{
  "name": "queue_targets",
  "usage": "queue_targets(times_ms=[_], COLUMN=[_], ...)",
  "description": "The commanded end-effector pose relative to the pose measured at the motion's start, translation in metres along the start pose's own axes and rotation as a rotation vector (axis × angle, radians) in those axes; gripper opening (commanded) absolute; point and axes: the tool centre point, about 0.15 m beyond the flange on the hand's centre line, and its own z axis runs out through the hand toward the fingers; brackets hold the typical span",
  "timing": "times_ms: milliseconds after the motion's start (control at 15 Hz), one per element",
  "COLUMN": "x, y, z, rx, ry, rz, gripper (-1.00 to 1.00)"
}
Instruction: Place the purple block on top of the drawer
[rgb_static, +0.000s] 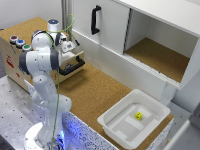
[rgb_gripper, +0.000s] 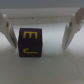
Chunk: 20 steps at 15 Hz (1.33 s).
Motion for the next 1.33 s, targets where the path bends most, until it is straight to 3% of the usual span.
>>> queue_targets(times_ms=[0,467,867,1267], x=[0.000,0.002,0.038,0.079], y=[0.005,0.015,0.056,0.066], z=[0.007,-0.026,-0.089,-0.118], rx=[-0.055,-0.086,-0.137,-0.147], ry=[-0.052,-0.043,0.058,0.115], rz=[0.030,0.035,0.047,-0.002], gripper=[-1.00,-1.00,-1.00,-1.00])
